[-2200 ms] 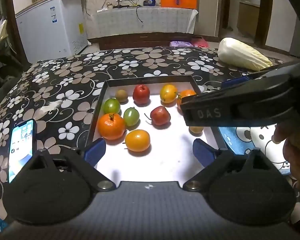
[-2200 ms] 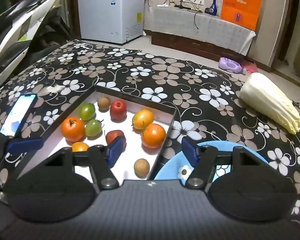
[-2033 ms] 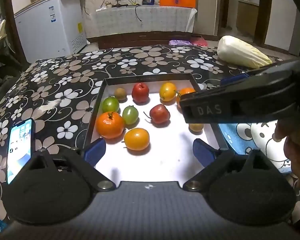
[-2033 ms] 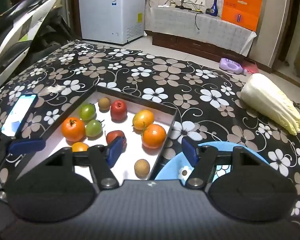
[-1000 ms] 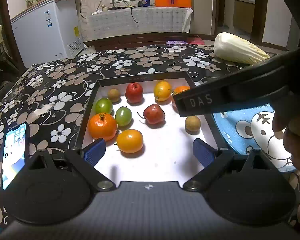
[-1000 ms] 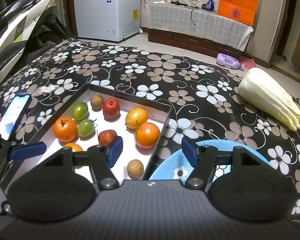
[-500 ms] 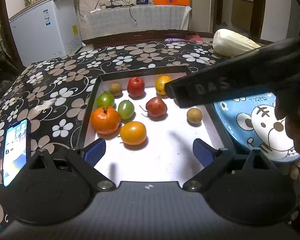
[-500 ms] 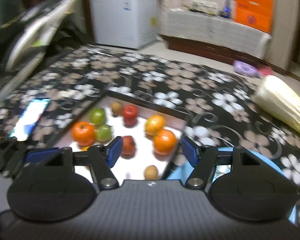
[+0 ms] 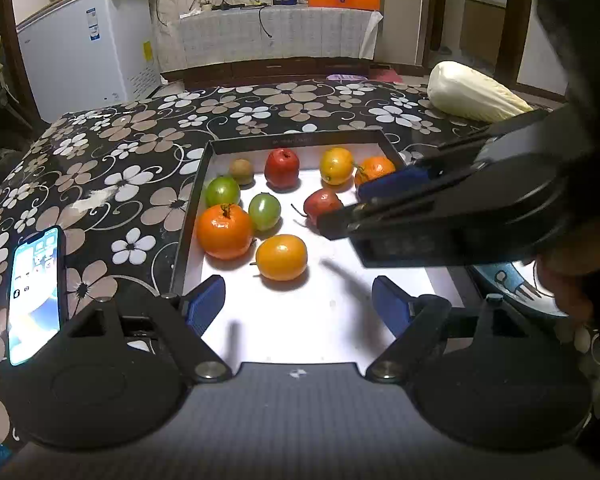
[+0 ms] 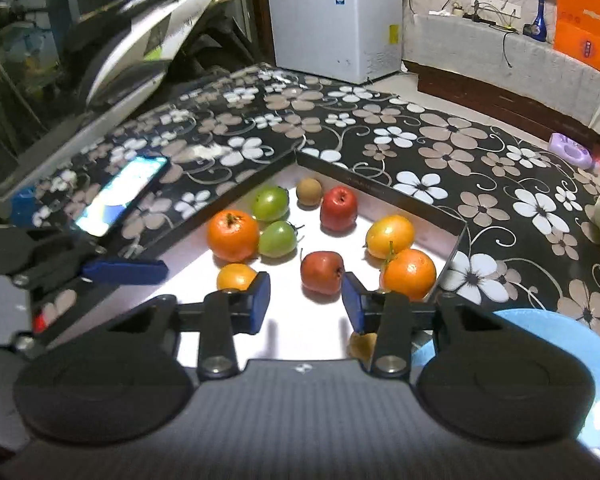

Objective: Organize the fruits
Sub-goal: 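Close the right gripper on the dark red apple while the left gripper closes on the orange tomato, then carry the apple in the right gripper while the left gripper carries the orange tomato to the blue plate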

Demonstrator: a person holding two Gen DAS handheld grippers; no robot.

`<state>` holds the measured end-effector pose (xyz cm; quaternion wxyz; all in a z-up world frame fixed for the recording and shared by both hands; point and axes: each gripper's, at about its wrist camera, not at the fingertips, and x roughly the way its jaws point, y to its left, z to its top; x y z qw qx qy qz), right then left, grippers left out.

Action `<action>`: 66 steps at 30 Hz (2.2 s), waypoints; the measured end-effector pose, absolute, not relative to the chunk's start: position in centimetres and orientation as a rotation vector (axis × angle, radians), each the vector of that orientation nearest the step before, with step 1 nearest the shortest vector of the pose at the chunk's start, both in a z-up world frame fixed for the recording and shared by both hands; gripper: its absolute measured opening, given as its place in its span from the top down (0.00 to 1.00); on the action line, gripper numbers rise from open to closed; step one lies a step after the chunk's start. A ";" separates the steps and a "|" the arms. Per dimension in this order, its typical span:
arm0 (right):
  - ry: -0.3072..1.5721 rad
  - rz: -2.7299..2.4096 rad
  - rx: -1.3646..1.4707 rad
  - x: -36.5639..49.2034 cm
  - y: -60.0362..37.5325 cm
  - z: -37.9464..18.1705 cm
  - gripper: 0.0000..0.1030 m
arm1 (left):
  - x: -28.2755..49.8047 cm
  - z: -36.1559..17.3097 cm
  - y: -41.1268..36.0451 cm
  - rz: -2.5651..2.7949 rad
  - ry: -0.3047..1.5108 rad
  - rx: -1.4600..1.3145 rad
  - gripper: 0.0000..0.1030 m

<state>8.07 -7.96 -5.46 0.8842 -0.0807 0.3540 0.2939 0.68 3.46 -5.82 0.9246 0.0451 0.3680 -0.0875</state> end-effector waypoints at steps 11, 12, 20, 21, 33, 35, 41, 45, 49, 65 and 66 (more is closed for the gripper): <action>0.788 0.547 -0.175 10.1 -7.0 -7.0 0.60 | 1.4 -5.9 4.4 -0.173 0.782 0.048 0.29; 0.794 0.543 -0.173 10.3 -6.9 -7.2 0.61 | 1.5 -5.8 4.5 -0.174 0.785 0.037 0.30; 0.798 0.518 -0.170 10.9 -6.7 -7.8 0.67 | 2.0 -5.9 4.7 -0.174 0.803 0.008 0.30; 0.803 0.523 -0.164 10.9 -6.8 -7.7 0.67 | 2.0 -5.9 4.7 -0.174 0.801 0.007 0.30; 0.759 0.564 -0.089 9.0 -9.2 -4.4 0.67 | 4.5 -6.5 4.1 -0.136 0.849 -0.009 0.36; 0.760 0.566 -0.082 8.7 -9.5 -4.1 0.67 | 5.1 -6.8 4.2 -0.119 0.861 -0.013 0.38; 0.749 0.573 -0.071 8.1 -10.1 -3.7 0.67 | 6.2 -7.3 4.5 -0.089 0.873 -0.034 0.49; 0.748 0.575 -0.076 7.7 -10.4 -3.5 0.67 | 6.1 -7.3 3.9 -0.093 0.869 -0.021 0.57; 0.747 0.574 -0.083 7.4 -10.8 -3.3 0.67 | 6.0 -7.2 3.8 -0.092 0.870 -0.022 0.57; 0.732 0.547 -0.081 5.2 -12.5 -2.7 0.67 | 4.4 -5.3 2.1 -0.111 0.811 -0.002 0.57; 0.732 0.545 -0.079 5.1 -12.6 -2.6 0.67 | 4.4 -5.2 2.0 -0.112 0.809 0.002 0.57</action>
